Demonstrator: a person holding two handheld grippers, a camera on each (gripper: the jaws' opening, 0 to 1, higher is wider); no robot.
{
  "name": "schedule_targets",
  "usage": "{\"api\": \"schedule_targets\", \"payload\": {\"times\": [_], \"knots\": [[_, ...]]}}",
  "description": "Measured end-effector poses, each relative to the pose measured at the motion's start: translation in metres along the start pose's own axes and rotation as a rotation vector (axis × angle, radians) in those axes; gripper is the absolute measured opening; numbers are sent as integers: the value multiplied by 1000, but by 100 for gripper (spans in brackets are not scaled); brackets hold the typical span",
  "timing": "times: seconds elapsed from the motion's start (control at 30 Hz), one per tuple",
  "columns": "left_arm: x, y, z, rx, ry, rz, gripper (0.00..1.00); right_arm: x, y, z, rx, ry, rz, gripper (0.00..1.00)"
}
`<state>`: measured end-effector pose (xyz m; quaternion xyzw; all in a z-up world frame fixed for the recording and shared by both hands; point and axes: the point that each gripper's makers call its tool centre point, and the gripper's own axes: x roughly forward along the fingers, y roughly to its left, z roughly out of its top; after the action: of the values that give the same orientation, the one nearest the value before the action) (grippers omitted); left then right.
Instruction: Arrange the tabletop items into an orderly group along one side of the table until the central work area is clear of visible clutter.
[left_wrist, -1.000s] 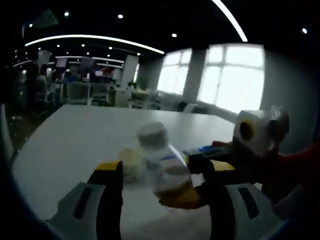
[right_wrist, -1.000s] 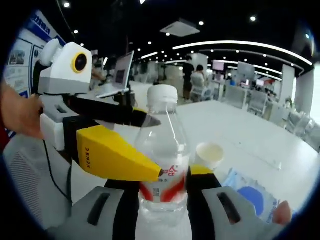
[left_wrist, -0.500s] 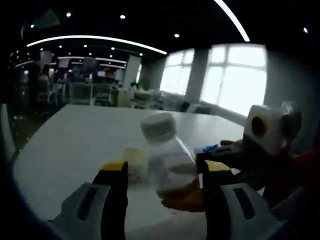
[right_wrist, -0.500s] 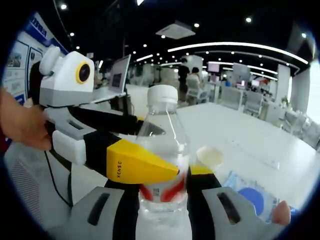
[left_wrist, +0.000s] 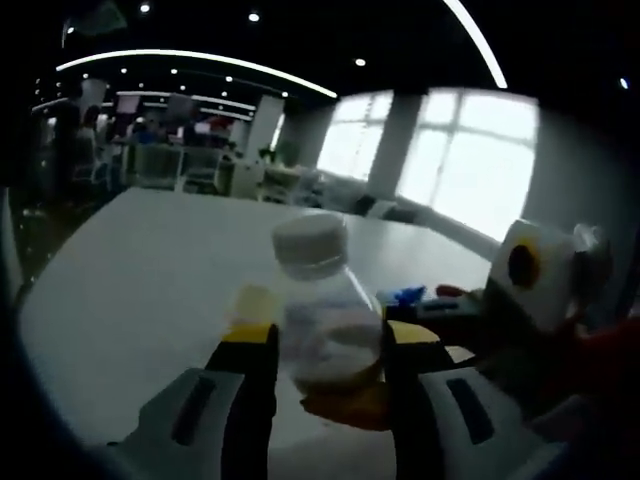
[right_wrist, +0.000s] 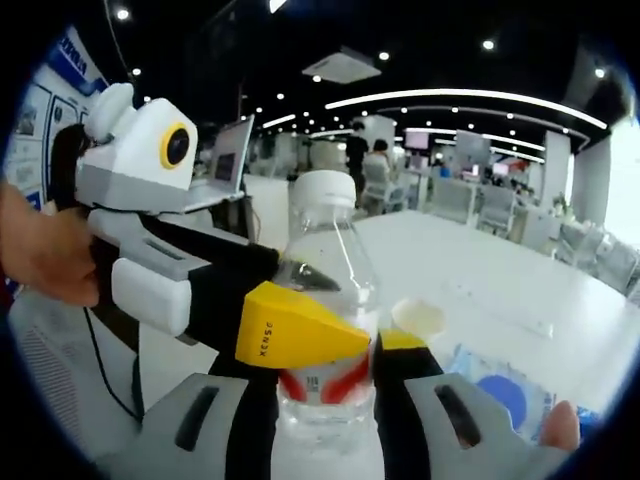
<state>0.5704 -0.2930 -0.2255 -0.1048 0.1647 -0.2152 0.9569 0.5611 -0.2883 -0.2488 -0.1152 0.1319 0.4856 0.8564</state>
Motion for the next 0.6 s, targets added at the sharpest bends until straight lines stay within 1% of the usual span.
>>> {"api": "schedule_targets", "payload": {"times": [0.2,0.37,0.5,0.6], "knots": [[-2,-1,1,-10,11,-17,38,0,1,2,1,-4,-3,36],[-3,0,0,11,27,-36,37,1,3,2,16,0,-4,37],[-6,3,-2,17,48,-70,36,3,6,0,12,6,2,37],[-9,6,-3,35,69,-98,35,5,11,1,17,8,20,37]]}}
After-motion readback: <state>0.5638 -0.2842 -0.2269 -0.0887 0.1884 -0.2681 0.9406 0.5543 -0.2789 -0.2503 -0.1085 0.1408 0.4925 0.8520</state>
